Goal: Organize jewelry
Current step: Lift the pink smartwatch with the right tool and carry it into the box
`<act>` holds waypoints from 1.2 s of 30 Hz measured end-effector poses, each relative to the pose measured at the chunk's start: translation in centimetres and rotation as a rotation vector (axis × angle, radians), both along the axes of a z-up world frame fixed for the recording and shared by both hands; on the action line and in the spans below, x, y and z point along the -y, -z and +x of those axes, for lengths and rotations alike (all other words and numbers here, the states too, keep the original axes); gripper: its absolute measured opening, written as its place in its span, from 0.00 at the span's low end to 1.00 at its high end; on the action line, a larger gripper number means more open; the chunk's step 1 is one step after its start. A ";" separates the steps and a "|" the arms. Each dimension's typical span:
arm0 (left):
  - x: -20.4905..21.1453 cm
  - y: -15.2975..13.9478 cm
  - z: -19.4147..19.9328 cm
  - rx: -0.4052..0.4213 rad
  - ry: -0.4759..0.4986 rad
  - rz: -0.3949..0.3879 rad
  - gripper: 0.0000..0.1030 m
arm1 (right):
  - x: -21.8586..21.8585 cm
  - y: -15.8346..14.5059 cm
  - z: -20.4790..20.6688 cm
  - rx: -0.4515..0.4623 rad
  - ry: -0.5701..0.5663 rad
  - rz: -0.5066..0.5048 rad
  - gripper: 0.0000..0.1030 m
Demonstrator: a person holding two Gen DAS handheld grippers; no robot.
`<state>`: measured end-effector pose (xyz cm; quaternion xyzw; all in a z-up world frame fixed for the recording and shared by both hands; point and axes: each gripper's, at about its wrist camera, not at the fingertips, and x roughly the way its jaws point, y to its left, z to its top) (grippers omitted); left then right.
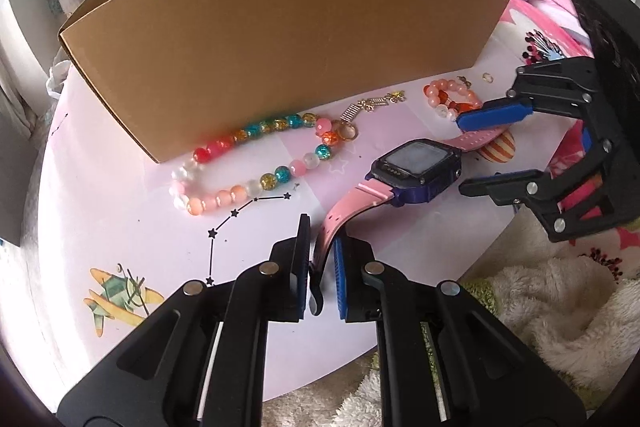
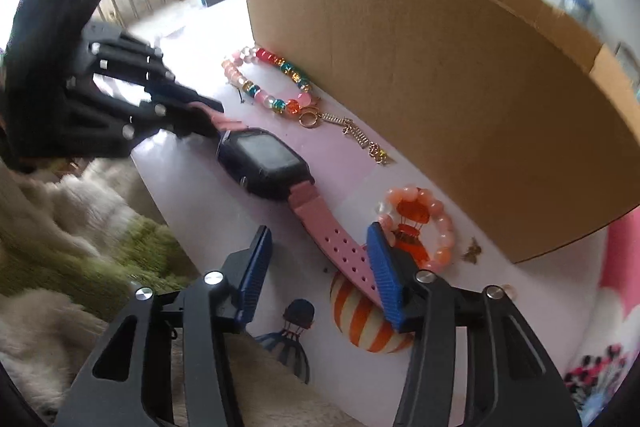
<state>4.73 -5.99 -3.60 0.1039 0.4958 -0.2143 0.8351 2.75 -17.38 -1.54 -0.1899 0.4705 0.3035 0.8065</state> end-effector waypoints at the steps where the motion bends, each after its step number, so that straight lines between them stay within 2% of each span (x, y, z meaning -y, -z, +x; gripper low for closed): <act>1: 0.0 -0.1 0.0 0.003 -0.003 -0.001 0.09 | -0.3 0.0 -0.2 0.027 0.011 -0.018 0.30; 4: -0.5 -0.1 -0.8 0.043 -0.010 0.010 0.06 | -0.8 0.0 -0.8 0.109 0.046 -0.081 0.11; 6: -1.0 -0.4 -2.4 0.095 -0.012 0.019 0.05 | -1.4 -0.2 -1.3 0.190 0.065 -0.126 0.07; 11: -0.6 -3.6 -4.4 0.258 -0.024 0.041 0.04 | -3.1 -2.4 -4.3 0.486 0.110 -0.207 0.05; 15: -1.7 -8.0 -5.3 0.387 -0.066 0.004 0.04 | -3.3 -5.6 -5.4 0.629 0.159 -0.180 0.05; 17: -1.5 -10.9 -5.3 0.483 -0.079 -0.015 0.04 | -3.4 -7.8 -5.7 0.702 0.172 -0.165 0.05; 18: -1.5 -12.7 -5.1 0.540 -0.077 -0.029 0.04 | -3.5 -9.0 -5.7 0.739 0.173 -0.160 0.05; 20: -1.3 -15.2 -4.3 0.600 -0.058 -0.051 0.04 | -3.4 -11.5 -5.2 0.795 0.163 -0.152 0.05; 21: -1.3 -16.0 -3.7 0.605 -0.037 -0.058 0.04 | -3.4 -12.4 -4.4 0.798 0.150 -0.147 0.05; 24: -0.7 -18.0 -0.7 0.614 0.007 -0.048 0.05 | -3.2 -14.6 -0.2 0.717 0.079 -0.128 0.04; 26: -0.5 -18.3 2.2 0.574 0.016 -0.048 0.05 | -2.9 -15.0 2.8 0.653 0.060 -0.120 0.04; 27: -0.3 -18.2 3.8 0.533 0.012 -0.057 0.05 | -2.6 -15.0 4.6 0.600 0.050 -0.111 0.04; 30: -0.9 -16.7 9.6 0.323 -0.019 -0.113 0.05 | -2.1 -14.3 10.1 0.423 0.039 -0.078 0.04; 33: -1.7 -13.4 12.8 0.182 -0.044 -0.122 0.05 | -2.4 -12.0 14.8 0.214 0.026 -0.047 0.04; 35: -1.9 -11.4 15.1 0.091 -0.060 -0.102 0.05 | -2.3 -10.0 18.6 0.034 0.005 -0.028 0.04; 36: -1.9 -10.4 16.3 0.055 -0.065 -0.088 0.05 | -1.9 -9.3 19.9 -0.010 0.005 -0.024 0.04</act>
